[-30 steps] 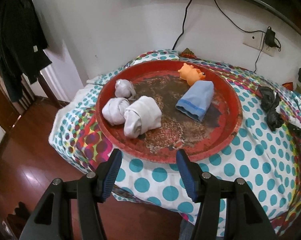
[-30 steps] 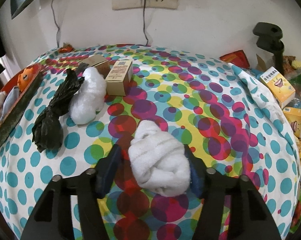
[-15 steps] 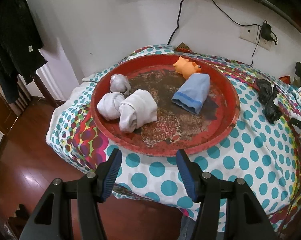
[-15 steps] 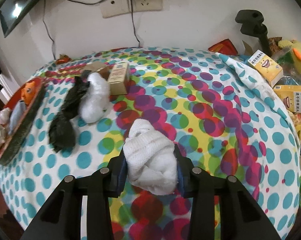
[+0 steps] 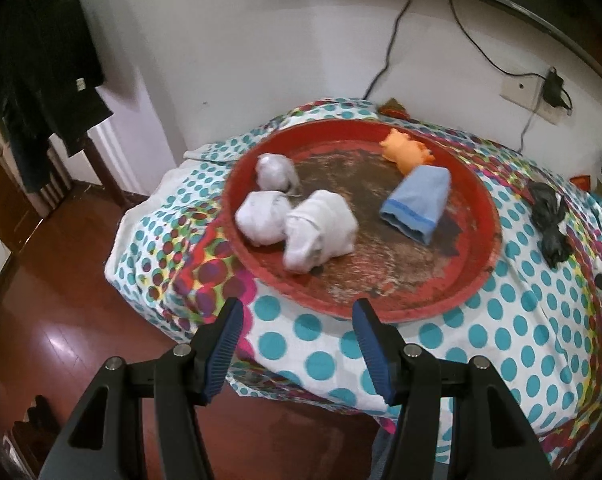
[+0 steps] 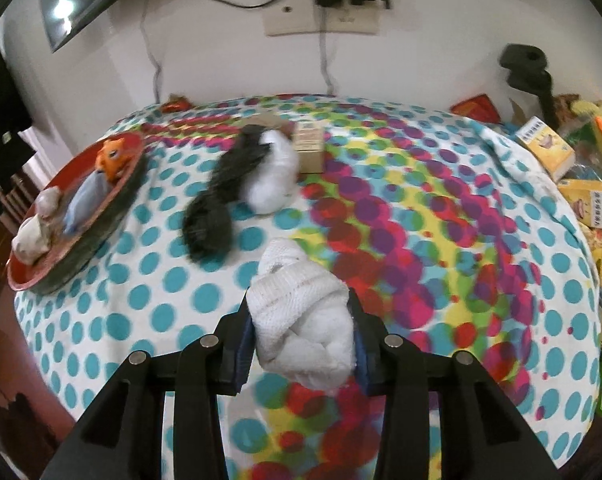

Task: Organize objects
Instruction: 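Carry the white rolled sock onto the red tray and open the right gripper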

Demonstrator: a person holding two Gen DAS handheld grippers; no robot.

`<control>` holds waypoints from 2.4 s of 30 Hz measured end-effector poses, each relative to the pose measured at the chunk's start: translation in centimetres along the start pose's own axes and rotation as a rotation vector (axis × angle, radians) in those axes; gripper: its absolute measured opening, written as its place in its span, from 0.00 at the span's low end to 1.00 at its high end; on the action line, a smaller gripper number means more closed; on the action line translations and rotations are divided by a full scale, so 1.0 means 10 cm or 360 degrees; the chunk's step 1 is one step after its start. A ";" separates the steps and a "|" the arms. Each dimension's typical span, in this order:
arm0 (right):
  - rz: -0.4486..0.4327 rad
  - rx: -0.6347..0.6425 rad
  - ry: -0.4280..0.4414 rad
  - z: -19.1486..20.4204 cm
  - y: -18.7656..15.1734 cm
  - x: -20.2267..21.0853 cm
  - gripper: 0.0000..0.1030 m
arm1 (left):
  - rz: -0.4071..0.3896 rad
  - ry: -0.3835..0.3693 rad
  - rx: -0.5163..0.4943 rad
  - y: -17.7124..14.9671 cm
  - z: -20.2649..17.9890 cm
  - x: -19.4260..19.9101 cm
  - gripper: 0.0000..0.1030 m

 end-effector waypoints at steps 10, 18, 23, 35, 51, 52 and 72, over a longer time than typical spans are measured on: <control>-0.0033 0.0209 0.0179 1.22 0.31 0.05 0.37 | 0.0011 0.0111 -0.0001 0.04 0.36 0.09 0.56; -0.0054 0.0410 0.0325 2.43 0.67 -0.13 0.37 | 0.0051 0.0178 -0.0003 0.04 0.56 0.10 0.56; -0.0047 0.0509 0.0354 2.92 0.77 -0.23 0.37 | 0.0084 0.0201 -0.0007 0.02 0.62 0.05 0.56; 0.0090 0.0596 0.0328 3.56 0.84 -0.82 0.37 | 0.0202 0.0286 0.0125 -0.06 1.01 -0.10 0.56; 0.0055 0.0606 0.0158 3.61 1.24 -1.22 0.39 | 0.0239 0.0220 0.0142 -0.11 1.04 -0.17 0.56; 0.0053 0.0613 0.0157 3.61 1.24 -1.22 0.39 | 0.0240 0.0221 0.0140 -0.11 1.03 -0.18 0.56; -0.0163 0.0507 0.0276 3.12 1.04 -0.41 0.74 | 0.0223 0.0172 -0.0030 -0.09 0.63 -0.12 0.56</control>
Point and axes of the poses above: each gripper's, at about its wrist camera, not at the fingertips, and x roughly against the way its jaws point, z to its left, y to its top, the point moved 3 cm from there along -x, roughly the way its jaws point, and after that the axes turned 5 degrees about -y, right-handed, at the moved point
